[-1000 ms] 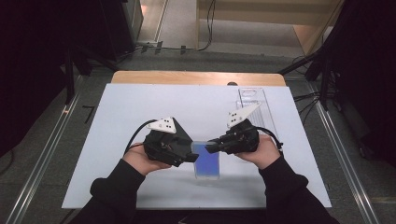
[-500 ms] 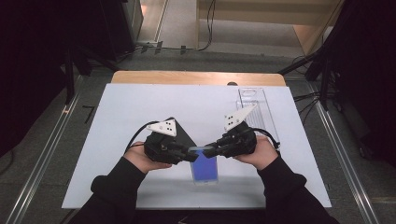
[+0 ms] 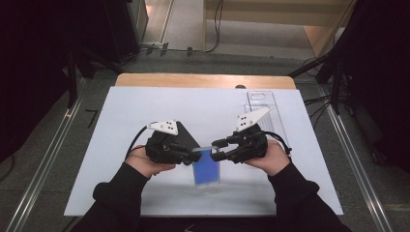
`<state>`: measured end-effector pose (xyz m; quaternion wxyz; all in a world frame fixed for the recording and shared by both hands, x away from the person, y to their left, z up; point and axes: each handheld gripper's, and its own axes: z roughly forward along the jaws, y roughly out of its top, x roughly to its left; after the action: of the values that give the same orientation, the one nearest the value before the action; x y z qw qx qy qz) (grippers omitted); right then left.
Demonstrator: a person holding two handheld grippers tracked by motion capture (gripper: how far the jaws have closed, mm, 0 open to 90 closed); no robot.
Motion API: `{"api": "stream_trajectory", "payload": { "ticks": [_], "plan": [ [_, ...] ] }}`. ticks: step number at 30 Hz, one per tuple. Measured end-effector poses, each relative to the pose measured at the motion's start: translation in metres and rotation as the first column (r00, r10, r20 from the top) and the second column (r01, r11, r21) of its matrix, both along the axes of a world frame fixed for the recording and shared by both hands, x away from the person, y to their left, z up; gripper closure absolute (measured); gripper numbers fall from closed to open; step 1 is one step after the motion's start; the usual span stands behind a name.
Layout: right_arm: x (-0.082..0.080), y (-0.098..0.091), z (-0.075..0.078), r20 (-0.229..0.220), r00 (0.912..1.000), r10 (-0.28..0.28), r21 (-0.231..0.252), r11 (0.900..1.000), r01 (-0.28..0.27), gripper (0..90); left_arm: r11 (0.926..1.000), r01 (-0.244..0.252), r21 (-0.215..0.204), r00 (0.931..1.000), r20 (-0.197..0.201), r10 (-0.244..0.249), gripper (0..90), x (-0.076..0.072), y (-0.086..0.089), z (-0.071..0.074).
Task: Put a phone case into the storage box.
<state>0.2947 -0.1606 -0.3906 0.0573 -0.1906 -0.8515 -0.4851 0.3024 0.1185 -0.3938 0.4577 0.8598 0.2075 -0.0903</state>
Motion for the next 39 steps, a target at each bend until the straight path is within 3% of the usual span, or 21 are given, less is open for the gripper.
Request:
{"api": "stream_trajectory", "payload": {
  "ticks": [2,3,5,6,7,9,11,14,15,17,24,25,26,27,30,33,37,39],
  "plan": [
    [0.001,-0.001,0.0,0.01,0.9995,-0.029,0.014,0.9995,0.029,42.6,0.9996,-0.029,-0.004,0.9996,-0.005,0.029,80.8,0.001,0.002,0.001],
    [0.001,-0.002,-0.001,0.035,0.9967,-0.073,0.029,0.997,0.072,37.2,0.9989,-0.046,-0.004,0.9989,-0.008,0.046,80.8,0.001,0.003,0.002],
    [0.002,-0.003,-0.002,0.043,0.9928,-0.112,0.033,0.9933,0.11,32.4,0.995,-0.099,0.015,0.9948,-0.024,0.099,80.7,0.004,0.006,0.003],
    [0.002,-0.003,-0.002,0.043,0.9928,-0.112,0.033,0.9933,0.11,32.4,0.995,-0.099,0.015,0.9948,-0.024,0.099,80.8,0.004,0.006,0.003],
    [0.003,-0.004,-0.003,0.041,0.9887,-0.145,0.05,0.9886,0.143,26.3,0.9905,-0.136,0.019,0.9894,-0.047,0.137,80.7,0.005,0.008,0.004],
    [0.005,-0.004,-0.004,0.02,0.9832,-0.181,0.05,0.9824,0.18,23.9,0.9876,-0.155,0.023,0.986,-0.058,0.156,80.8,0.006,0.008,0.005],
    [0.006,-0.004,-0.005,0.011,0.9821,-0.188,0.052,0.9809,0.187,20.2,0.9811,-0.191,0.032,0.9792,-0.065,0.192,80.7,0.006,0.009,0.007],
    [0.005,-0.003,-0.009,0.015,0.9747,-0.223,0.06,0.9732,0.222,9.1,0.9697,-0.24,0.043,0.9691,-0.047,0.242,80.7,0.005,0.009,0.01],
    [0.005,-0.002,-0.01,0.024,0.9675,-0.252,0.06,0.9664,0.25,1.2,0.9646,-0.26,0.045,0.9642,-0.042,0.262,80.7,0.005,0.009,0.011],
    [0.005,0.001,-0.012,0.011,0.9588,-0.284,0.051,0.9578,0.283,0.0,0.9553,-0.292,0.046,0.9548,-0.044,0.294,80.7,0.005,0.01,0.013],
    [-0.001,0.015,-0.018,-0.026,0.9334,-0.358,0.006,0.9337,0.358,0.0,0.9374,-0.34,0.077,0.9389,-0.031,0.343,80.7,0.002,0.005,0.016],
    [-0.002,0.016,-0.019,-0.019,0.9289,-0.37,0.008,0.929,0.37,0.0,0.9346,-0.347,0.08,0.9363,-0.03,0.35,80.6,0.001,0.005,0.016],
    [-0.006,0.02,-0.021,0.0,0.9177,-0.397,0.002,0.9177,0.397,0.0,0.932,-0.354,0.08,0.9336,-0.031,0.357,80.6,0.001,0.004,0.016],
    [-0.006,0.02,-0.021,0.0,0.9177,-0.397,0.002,0.9177,0.397,0.0,0.928,-0.364,0.08,0.9297,-0.029,0.367,80.6,0.001,0.004,0.017],
    [-0.009,0.026,-0.024,0.025,0.8992,-0.437,-0.001,0.8995,0.437,0.0,0.9181,-0.388,0.083,0.9196,-0.035,0.391,80.7,0.001,0.003,0.017],
    [-0.013,0.032,-0.026,0.034,0.8862,-0.462,0.002,0.8868,0.462,0.0,0.9121,-0.4,0.088,0.9137,-0.037,0.405,80.7,0.0,0.001,0.016],
    [-0.016,0.041,-0.031,0.031,0.8768,-0.48,-0.006,0.8771,0.48,0.0,0.9031,-0.421,0.085,0.9042,-0.041,0.425,80.6,0.0,0.0,0.017],
    [-0.018,0.045,-0.034,0.034,0.8649,-0.501,-0.011,0.8652,0.501,0.0,0.9007,-0.427,0.078,0.901,-0.044,0.431,80.6,-0.001,-0.002,0.017]
  ]
}}
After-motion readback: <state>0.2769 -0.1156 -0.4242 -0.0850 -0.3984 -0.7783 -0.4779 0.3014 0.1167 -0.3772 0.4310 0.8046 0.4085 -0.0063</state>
